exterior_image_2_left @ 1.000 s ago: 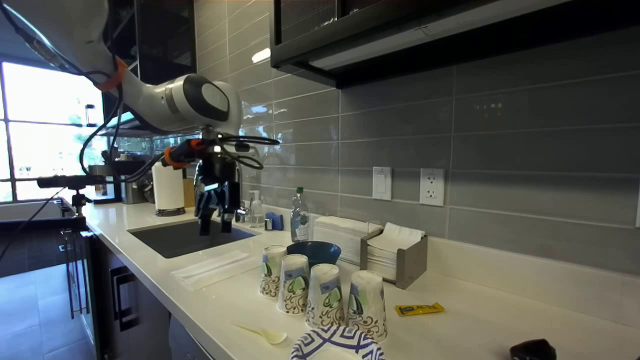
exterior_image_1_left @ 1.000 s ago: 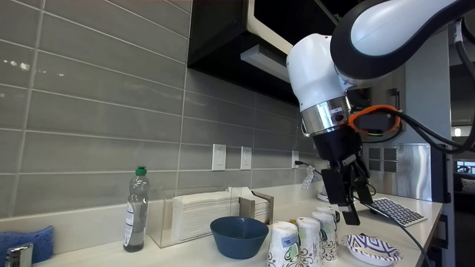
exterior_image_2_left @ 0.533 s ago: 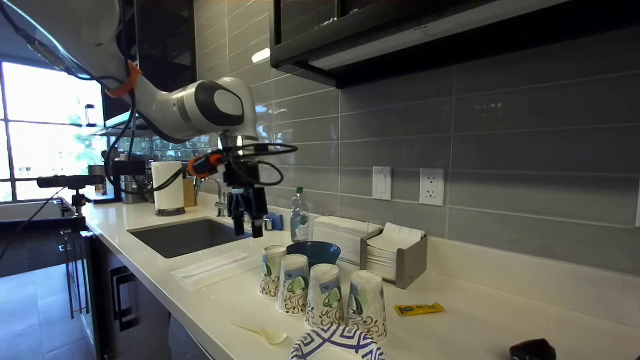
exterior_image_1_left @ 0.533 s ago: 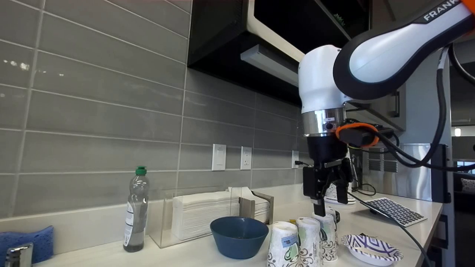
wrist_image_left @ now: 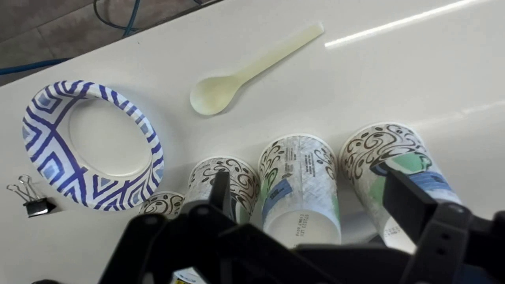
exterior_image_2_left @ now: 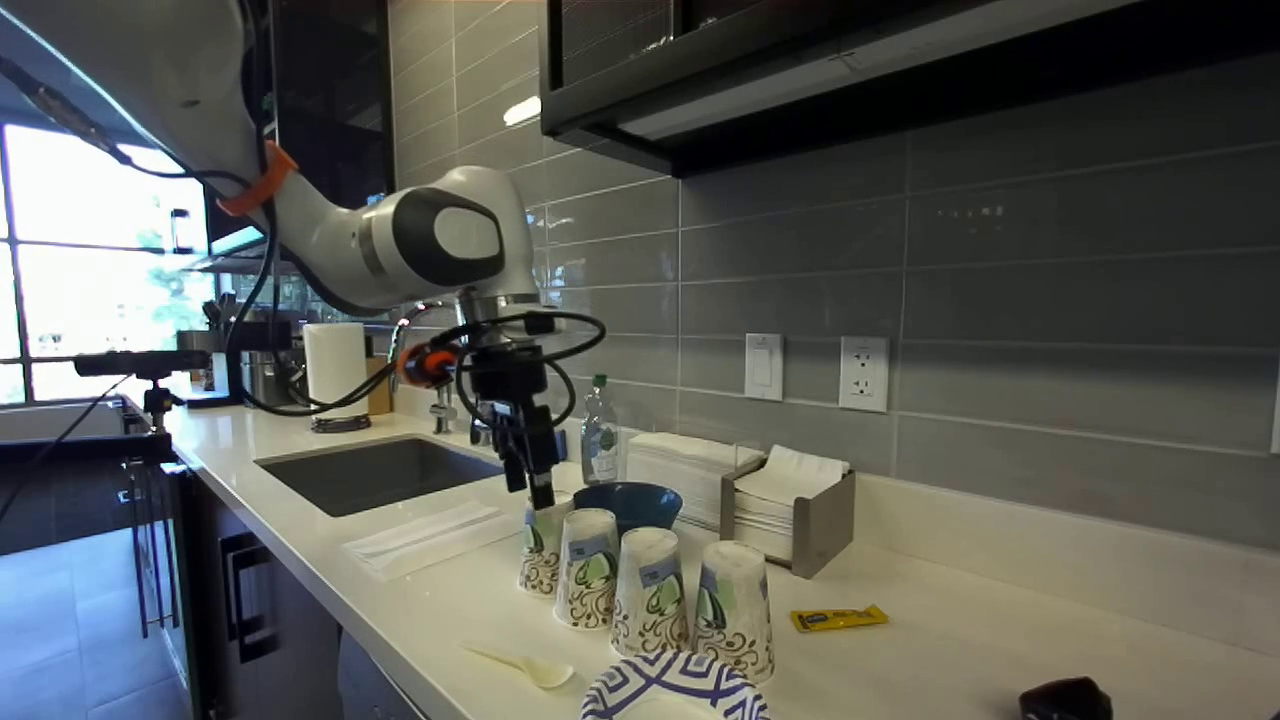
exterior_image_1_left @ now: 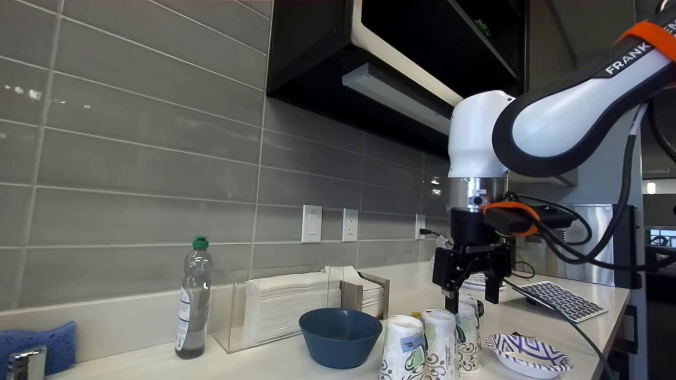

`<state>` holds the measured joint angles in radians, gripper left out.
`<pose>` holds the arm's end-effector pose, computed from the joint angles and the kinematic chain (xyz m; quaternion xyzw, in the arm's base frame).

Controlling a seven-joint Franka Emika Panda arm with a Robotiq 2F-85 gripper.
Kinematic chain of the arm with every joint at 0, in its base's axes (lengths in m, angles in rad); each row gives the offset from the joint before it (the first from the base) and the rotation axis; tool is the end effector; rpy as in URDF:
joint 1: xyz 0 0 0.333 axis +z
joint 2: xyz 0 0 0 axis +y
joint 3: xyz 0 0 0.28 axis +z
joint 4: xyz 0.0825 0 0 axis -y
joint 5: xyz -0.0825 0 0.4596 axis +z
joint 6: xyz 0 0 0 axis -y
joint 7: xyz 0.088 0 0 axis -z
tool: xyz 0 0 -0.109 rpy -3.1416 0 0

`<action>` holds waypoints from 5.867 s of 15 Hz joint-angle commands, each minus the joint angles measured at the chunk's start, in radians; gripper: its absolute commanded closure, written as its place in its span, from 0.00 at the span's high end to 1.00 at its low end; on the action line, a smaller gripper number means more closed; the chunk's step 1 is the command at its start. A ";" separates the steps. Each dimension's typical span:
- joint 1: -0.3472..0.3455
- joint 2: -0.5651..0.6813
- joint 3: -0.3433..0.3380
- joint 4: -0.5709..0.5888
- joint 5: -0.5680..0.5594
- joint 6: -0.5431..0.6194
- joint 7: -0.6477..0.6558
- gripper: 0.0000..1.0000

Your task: Stack the cups

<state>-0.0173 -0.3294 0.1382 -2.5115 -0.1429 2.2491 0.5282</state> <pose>0.5037 0.0528 0.3245 0.9831 -0.1621 0.0544 0.0654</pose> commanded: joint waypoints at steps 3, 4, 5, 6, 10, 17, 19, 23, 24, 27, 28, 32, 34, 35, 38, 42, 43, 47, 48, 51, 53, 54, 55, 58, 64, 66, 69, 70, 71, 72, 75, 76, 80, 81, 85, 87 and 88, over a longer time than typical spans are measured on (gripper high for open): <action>-0.043 -0.040 -0.009 -0.099 -0.008 0.176 0.046 1.00; -0.050 -0.039 -0.008 -0.107 -0.009 0.198 0.049 1.00; -0.057 -0.037 -0.007 -0.112 -0.010 0.218 0.052 1.00; -0.065 -0.036 -0.006 -0.116 -0.012 0.235 0.055 1.00; -0.086 -0.031 -0.005 -0.120 -0.013 0.267 0.060 1.00; -0.106 -0.009 -0.011 -0.108 -0.005 0.286 0.048 1.00; -0.107 -0.006 -0.012 -0.106 -0.004 0.289 0.045 0.94; -0.104 0.005 -0.017 -0.104 0.003 0.296 0.036 0.99; -0.104 0.007 -0.018 -0.104 0.003 0.299 0.035 0.99; -0.108 0.015 -0.023 -0.106 0.003 0.317 0.037 1.00; -0.108 0.019 -0.027 -0.106 0.006 0.324 0.035 1.00; -0.111 0.048 -0.042 -0.096 0.010 0.343 0.031 0.98; -0.107 0.065 -0.049 -0.091 0.016 0.350 0.023 0.91; -0.102 0.072 -0.054 -0.091 0.024 0.358 0.015 0.72; -0.102 0.089 -0.057 -0.088 0.023 0.369 0.015 0.56; -0.102 0.092 -0.054 -0.085 0.017 0.366 0.024 0.28; -0.102 0.090 -0.053 -0.085 0.016 0.364 0.026 0.22; -0.092 0.069 -0.051 -0.091 0.025 0.355 0.023 0.00; -0.089 0.066 -0.053 -0.094 0.031 0.358 0.018 0.00; -0.086 0.047 -0.049 -0.097 0.033 0.350 0.019 0.01; -0.087 0.010 -0.034 -0.098 0.015 0.317 0.036 0.01; -0.088 -0.011 -0.026 -0.097 0.007 0.298 0.043 0.01; -0.090 -0.040 -0.012 -0.095 -0.004 0.264 0.053 0.01; -0.089 -0.129 0.032 -0.075 -0.020 0.133 0.073 0.01; -0.089 -0.196 0.058 -0.039 -0.023 0.005 0.070 0.02; -0.090 -0.210 0.060 -0.039 -0.024 -0.005 0.070 0.02; -0.091 -0.209 0.060 -0.041 -0.026 -0.006 0.070 0.02; -0.091 -0.209 0.060 -0.042 -0.026 -0.006 0.070 0.02; -0.091 -0.209 0.060 -0.042 -0.026 -0.006 0.070 0.02; -0.091 -0.209 0.060 -0.042 -0.027 -0.006 0.070 0.02; -0.138 -0.235 0.094 -0.026 -0.106 -0.045 0.124 0.01; -0.150 -0.245 0.096 -0.022 -0.139 -0.060 0.132 0.01; -0.193 -0.285 0.082 0.011 -0.271 -0.126 0.171 0.01; -0.198 -0.295 0.076 0.020 -0.290 -0.131 0.165 0.01; -0.199 -0.298 0.007 0.045 -0.298 -0.052 0.111 0.01; -0.205 -0.275 -0.026 0.061 -0.289 -0.017 0.073 0.01; -0.215 -0.266 -0.033 0.069 -0.294 -0.015 0.056 0.01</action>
<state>-0.2142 -0.6242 0.1365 -2.4694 -0.4212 2.2026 0.6321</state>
